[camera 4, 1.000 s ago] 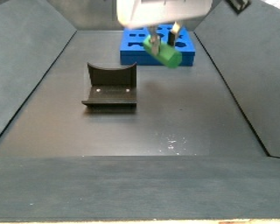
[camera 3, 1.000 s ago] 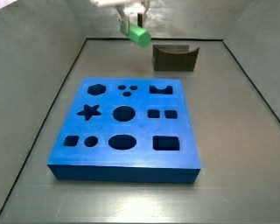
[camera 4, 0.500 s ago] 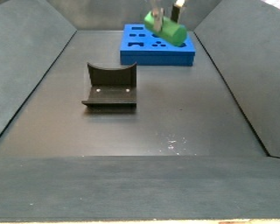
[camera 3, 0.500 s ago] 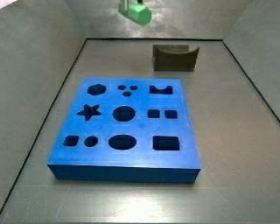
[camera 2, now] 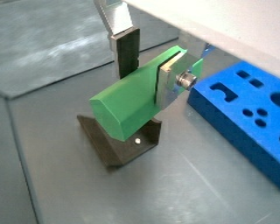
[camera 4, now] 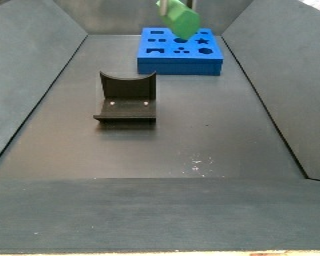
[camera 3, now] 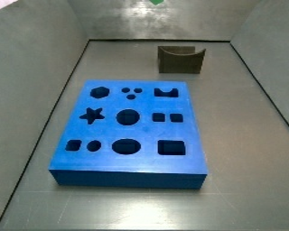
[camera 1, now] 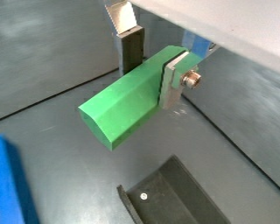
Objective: Pick up the hexagon object. Move up. Place the hexagon object on the fixture. Regrasp the hexagon object. Move to above the board. Insert the hexagon object.
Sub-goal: Place the hexagon object on the fixture.
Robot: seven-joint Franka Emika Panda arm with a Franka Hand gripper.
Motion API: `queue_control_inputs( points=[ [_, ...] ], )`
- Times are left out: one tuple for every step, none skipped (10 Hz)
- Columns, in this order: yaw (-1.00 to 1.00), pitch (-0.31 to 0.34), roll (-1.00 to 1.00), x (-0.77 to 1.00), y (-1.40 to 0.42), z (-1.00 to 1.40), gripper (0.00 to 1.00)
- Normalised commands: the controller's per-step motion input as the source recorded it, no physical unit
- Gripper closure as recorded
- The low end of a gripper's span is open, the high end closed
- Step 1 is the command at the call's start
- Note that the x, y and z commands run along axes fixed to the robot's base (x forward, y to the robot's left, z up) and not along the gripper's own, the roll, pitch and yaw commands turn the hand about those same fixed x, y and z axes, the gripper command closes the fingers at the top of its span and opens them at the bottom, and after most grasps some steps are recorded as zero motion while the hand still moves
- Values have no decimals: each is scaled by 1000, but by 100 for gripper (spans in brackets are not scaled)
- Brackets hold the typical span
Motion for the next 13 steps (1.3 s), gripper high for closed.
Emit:
queue_control_inputs(
  points=[
    [-704, 216, 127, 159, 59, 48, 100],
    [-479, 200, 90, 90, 38, 35, 100],
    [-270, 165, 60, 63, 25, 27, 100],
    [-1, 127, -1000, 1000, 128, -445, 100],
    [17, 126, -1000, 1000, 128, -445, 100],
    [4, 115, -1000, 1000, 130, -329, 100],
    [-6, 119, -1000, 1000, 95, -227, 100],
    [-19, 151, -1000, 1000, 85, -147, 100],
    [-29, 164, -1000, 1000, 87, -121, 100],
    [-54, 180, -1000, 932, 77, -79, 100],
    [-75, 189, -981, 868, 68, -54, 100],
    [-92, 161, -771, 787, 62, -30, 100],
    [-100, 139, -616, 727, 59, -25, 100]
  ],
)
